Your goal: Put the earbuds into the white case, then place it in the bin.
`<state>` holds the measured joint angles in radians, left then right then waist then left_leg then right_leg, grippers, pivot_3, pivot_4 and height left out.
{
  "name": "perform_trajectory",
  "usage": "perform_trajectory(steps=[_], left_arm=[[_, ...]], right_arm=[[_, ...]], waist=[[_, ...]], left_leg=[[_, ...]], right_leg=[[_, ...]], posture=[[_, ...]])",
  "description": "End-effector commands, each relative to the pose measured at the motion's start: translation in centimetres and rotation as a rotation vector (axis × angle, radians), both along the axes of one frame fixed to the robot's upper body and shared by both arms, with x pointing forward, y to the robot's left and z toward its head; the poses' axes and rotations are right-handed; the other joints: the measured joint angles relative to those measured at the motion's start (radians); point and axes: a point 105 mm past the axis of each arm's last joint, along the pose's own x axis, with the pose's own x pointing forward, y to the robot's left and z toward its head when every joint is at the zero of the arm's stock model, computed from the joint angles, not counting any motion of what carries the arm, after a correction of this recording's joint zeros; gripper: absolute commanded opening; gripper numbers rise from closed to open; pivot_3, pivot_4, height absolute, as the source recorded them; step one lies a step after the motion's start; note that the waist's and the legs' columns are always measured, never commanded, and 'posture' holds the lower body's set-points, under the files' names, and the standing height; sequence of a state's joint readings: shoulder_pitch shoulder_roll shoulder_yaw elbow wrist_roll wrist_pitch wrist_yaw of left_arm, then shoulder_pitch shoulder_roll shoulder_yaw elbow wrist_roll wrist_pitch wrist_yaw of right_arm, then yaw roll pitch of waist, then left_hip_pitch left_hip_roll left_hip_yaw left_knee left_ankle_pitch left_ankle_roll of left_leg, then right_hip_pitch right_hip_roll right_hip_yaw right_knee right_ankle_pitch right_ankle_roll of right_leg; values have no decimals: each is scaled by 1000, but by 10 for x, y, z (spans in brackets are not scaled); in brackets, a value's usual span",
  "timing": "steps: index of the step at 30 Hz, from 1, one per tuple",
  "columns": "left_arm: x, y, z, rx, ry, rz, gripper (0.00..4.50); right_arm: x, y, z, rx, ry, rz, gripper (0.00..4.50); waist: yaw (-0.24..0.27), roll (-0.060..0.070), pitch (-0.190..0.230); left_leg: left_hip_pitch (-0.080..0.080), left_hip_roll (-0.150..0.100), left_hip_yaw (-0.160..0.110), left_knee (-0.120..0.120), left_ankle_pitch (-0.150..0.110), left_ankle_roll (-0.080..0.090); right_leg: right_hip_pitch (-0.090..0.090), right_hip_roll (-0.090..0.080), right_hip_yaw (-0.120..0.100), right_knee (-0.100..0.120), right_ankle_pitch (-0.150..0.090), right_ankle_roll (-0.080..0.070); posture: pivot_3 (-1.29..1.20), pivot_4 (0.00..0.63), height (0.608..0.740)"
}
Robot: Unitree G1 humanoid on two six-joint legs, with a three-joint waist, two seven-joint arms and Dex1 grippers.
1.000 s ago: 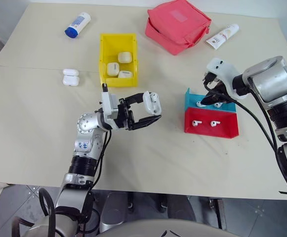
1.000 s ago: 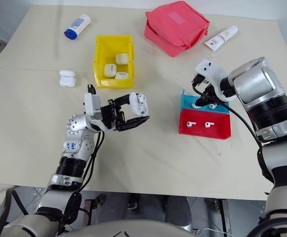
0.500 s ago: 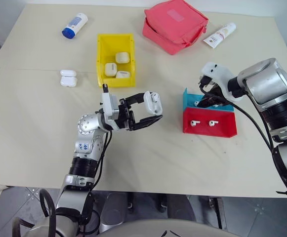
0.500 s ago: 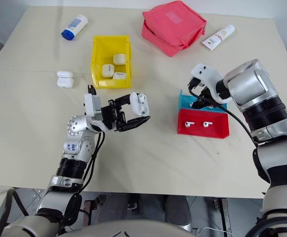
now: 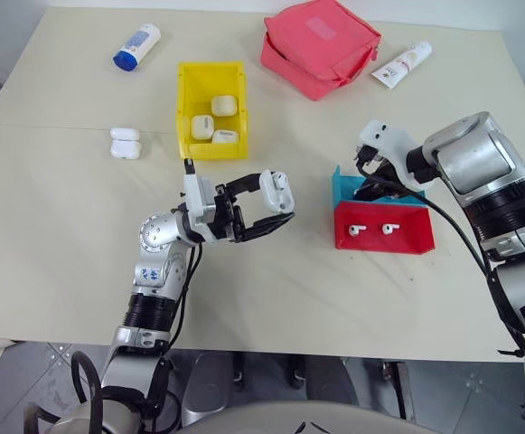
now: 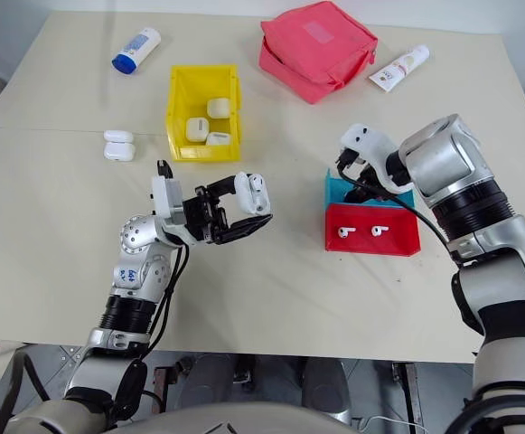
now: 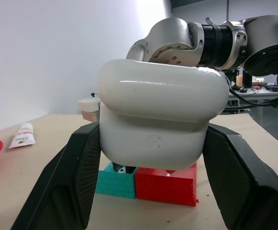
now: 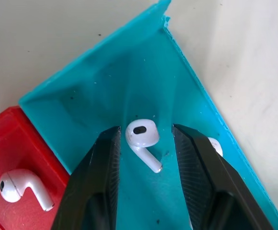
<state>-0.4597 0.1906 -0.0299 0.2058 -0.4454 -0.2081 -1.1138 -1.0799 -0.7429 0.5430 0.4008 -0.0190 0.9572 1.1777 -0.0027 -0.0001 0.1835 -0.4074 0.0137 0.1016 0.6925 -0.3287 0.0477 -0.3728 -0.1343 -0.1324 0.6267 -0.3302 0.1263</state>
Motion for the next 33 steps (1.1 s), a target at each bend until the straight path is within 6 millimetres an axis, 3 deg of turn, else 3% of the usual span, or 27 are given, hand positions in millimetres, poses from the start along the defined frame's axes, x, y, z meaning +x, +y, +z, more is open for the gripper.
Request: perform_trajectory(steps=[1,3,11,14,17,24,28,30,33], left_arm=[[-3,-1,8,-2,-43,0,2820],[-3,0,9,-1,-43,3,2820],[-2,4,8,8,-44,11,2820],[-2,4,8,12,-45,8,2820],[-2,6,7,22,-36,-5,2820],[2,10,3,37,-13,-30,2820],[6,8,7,50,-12,-66,2820],[10,8,11,63,-19,-88,2820],[14,8,15,81,-27,-117,2820]], right_arm=[[1,-1,3,-10,-16,14,848],[1,-2,3,-13,-17,15,492],[-3,5,15,15,-44,66,492],[-7,13,40,110,-123,113,492],[-20,16,69,218,-226,205,492],[-59,31,102,524,-338,317,492],[-93,51,122,867,-315,377,492],[-104,62,123,1001,-289,382,492],[-114,74,115,1067,-233,366,492]], waist=[[0,0,0],[0,0,0],[0,0,0],[1,0,0],[4,0,0],[3,0,0],[3,0,0],[3,0,0],[2,0,0]], left_leg=[[0,0,0,0,0,0],[0,0,0,0,0,0],[0,0,0,0,0,0],[0,0,0,0,0,0],[-1,0,-1,0,0,0],[0,0,0,0,0,0],[0,0,0,0,0,0],[0,0,-1,0,0,0],[0,0,-2,0,0,0]], right_leg=[[0,0,0,0,0,0],[0,0,0,0,0,0],[0,0,0,0,0,0],[0,0,0,0,0,0],[0,0,0,0,0,0],[0,0,0,0,0,0],[0,0,0,0,0,0],[0,0,1,1,0,0],[0,1,0,2,0,0]], posture=[[0,150,740],[0,150,740],[0,150,740],[0,150,740],[0,150,740],[0,150,740],[0,150,740],[0,150,740],[0,150,740]])
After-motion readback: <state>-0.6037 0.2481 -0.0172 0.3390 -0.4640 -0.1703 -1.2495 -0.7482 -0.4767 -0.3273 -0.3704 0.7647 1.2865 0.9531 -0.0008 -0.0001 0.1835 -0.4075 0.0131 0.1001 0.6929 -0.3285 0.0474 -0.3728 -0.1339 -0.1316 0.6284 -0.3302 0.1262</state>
